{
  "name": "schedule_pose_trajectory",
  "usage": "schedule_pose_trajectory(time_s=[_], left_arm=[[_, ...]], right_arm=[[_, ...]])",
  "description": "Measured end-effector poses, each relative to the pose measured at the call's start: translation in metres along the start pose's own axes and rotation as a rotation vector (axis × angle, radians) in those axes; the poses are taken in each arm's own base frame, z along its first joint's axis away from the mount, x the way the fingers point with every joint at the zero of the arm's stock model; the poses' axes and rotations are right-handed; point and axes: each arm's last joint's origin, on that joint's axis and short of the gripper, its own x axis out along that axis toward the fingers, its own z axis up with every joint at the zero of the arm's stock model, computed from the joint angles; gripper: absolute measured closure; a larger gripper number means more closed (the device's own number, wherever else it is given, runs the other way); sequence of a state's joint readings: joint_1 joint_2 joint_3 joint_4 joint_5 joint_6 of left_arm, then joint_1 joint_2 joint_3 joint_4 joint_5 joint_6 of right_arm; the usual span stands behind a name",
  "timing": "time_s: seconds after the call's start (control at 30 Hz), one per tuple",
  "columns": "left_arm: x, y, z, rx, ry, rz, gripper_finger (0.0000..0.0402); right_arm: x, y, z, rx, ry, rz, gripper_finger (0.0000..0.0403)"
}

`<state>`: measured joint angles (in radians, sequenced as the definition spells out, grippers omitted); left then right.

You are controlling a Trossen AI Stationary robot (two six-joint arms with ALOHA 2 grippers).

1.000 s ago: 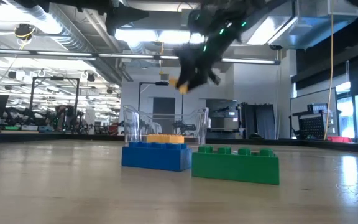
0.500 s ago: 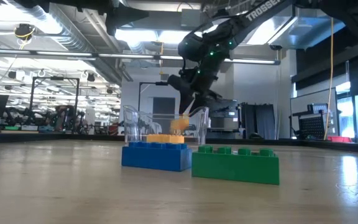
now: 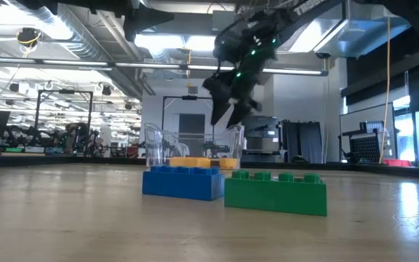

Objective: Sort & place blocks by color
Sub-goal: Put the blue game piece into the bottom left transparent bin

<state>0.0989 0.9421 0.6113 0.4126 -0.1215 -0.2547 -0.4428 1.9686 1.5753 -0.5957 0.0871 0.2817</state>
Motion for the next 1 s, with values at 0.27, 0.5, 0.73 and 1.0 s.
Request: schedule_pose_trajectory(time_s=[0.27,0.5,0.73,1.0], left_arm=[[0.000,0.000,0.000,0.001,0.002,0.000,0.0149],[0.000,0.000,0.000,0.002,0.003,-0.002,0.0149],[0.000,0.000,0.000,0.001,0.004,-0.004,0.0149],[0.000,-0.001,-0.001,0.001,0.013,-0.029,0.0149]], right_arm=[[-0.059,0.022,-0.024,-0.249,0.008,0.139,0.0081],[-0.102,0.029,-0.082,-0.176,-0.129,0.454,0.0081],[-0.137,0.039,-0.120,-0.093,-0.443,0.734,0.0081],[-0.150,0.055,-0.130,-0.355,-0.714,0.767,0.0081]])
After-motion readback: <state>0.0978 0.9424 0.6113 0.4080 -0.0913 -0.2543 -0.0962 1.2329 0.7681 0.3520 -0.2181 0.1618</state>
